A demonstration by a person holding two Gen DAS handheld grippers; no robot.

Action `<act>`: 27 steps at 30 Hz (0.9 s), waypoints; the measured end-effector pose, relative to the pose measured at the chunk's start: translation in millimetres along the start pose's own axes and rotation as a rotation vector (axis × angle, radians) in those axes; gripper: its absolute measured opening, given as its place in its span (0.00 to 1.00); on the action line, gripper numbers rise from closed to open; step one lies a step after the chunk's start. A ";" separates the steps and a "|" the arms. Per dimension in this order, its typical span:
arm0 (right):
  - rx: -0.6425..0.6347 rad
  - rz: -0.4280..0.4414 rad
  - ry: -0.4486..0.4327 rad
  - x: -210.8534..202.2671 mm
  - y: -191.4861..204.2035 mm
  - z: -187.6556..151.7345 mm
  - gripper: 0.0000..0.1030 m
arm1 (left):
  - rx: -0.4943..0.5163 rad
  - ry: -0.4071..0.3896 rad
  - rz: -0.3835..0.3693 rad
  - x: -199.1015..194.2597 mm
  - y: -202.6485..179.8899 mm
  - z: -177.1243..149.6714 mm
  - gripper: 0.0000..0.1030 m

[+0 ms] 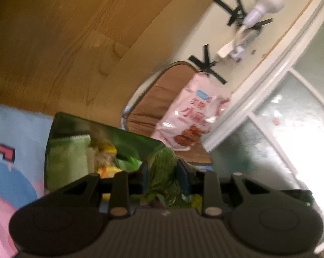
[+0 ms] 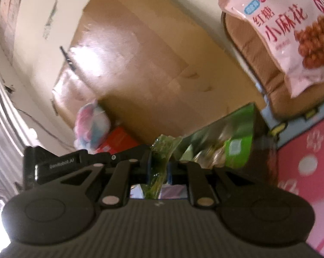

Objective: Organize snacks
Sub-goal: 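Lower the dark green bag into the tin box and open both tools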

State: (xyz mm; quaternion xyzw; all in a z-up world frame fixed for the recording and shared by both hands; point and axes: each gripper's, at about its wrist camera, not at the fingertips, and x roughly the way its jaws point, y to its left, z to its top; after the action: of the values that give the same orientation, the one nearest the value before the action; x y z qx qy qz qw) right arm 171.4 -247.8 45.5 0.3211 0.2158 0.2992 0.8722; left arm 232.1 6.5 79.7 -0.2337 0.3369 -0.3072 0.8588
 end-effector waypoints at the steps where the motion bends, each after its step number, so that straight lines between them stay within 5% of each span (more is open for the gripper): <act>1: -0.023 -0.024 -0.001 6.5 -2.6 2.1 0.18 | -0.005 0.006 0.012 7.2 2.6 3.1 0.27; 6: -0.190 -0.143 -0.010 28.4 -5.7 1.4 0.25 | -0.007 0.027 0.087 35.9 14.4 10.2 0.28; 10: -0.295 -0.230 -0.046 36.2 -10.0 -5.6 0.42 | 0.033 0.018 0.149 45.4 13.8 9.0 0.33; 13: -0.372 -0.305 -0.148 24.9 -7.0 -10.2 0.77 | 0.078 -0.010 0.213 45.9 7.0 5.5 0.32; 23: -0.307 -0.301 -0.255 -23.0 8.7 -5.2 0.77 | 0.201 -0.091 0.440 -1.7 -34.0 -13.3 0.35; 27: -0.261 -0.334 -0.224 -48.2 20.1 -25.8 0.77 | 0.223 -0.108 0.489 -26.5 -46.3 -36.8 0.40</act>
State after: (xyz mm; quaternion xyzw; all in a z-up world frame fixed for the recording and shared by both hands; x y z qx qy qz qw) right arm 113.9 -256.2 50.1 0.1968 0.1274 0.1387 0.9622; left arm 173.0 -15.0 95.0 -0.0656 0.3012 -0.1128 0.9446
